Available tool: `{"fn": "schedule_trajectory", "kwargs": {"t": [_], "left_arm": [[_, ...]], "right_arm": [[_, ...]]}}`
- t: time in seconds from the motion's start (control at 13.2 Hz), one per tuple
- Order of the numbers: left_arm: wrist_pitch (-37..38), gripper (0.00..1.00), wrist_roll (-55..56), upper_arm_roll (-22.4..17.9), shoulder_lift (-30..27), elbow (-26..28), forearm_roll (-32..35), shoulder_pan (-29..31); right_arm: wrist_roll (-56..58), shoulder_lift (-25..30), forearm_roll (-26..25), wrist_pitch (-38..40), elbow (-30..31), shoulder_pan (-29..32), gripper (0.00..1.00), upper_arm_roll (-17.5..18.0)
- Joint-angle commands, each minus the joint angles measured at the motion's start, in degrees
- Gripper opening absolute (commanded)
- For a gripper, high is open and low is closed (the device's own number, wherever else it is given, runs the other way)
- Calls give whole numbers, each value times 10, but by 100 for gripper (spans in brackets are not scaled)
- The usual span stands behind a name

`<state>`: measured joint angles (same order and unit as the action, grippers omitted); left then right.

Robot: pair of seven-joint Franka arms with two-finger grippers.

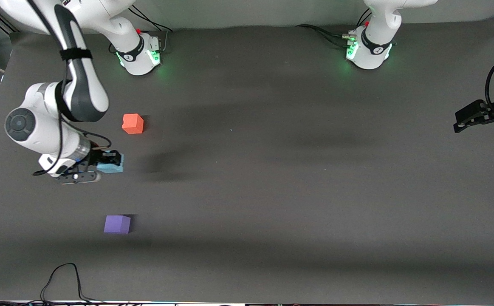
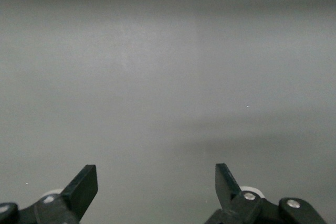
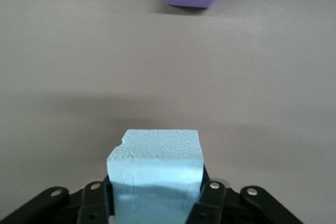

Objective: Place blue block between orange and purple blocks
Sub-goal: 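Carry the blue block with the right gripper between orange and purple blocks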

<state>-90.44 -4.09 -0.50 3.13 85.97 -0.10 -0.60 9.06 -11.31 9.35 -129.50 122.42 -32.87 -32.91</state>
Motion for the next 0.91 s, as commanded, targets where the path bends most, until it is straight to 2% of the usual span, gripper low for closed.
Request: {"fn": "schedule_trajectory", "kwargs": {"t": [0.0,0.23,0.38,0.53,0.68,0.76,0.84], "left_arm": [[8,100,0,-6,-12,10,9,-9],[10,100,-2,-6,-13,11,9,-7],[12,100,-2,-6,-12,11,7,-7],[11,100,-2,-6,-12,11,6,-8],[10,100,-2,-6,-11,11,4,-7],[12,100,-3,-6,-12,11,4,-7],[12,100,-2,-6,-12,12,4,-7]], "right_arm": [[98,-40,95,-107,70,-11,33,-14],[129,-112,180,-170,67,-22,34,-6],[129,-127,190,-185,68,-37,34,-6],[128,-134,197,-188,67,-36,39,-6],[130,-136,207,-188,67,-37,55,-6],[130,-135,208,-188,67,-37,96,-6],[130,-133,208,-187,67,-37,100,-6]]}}
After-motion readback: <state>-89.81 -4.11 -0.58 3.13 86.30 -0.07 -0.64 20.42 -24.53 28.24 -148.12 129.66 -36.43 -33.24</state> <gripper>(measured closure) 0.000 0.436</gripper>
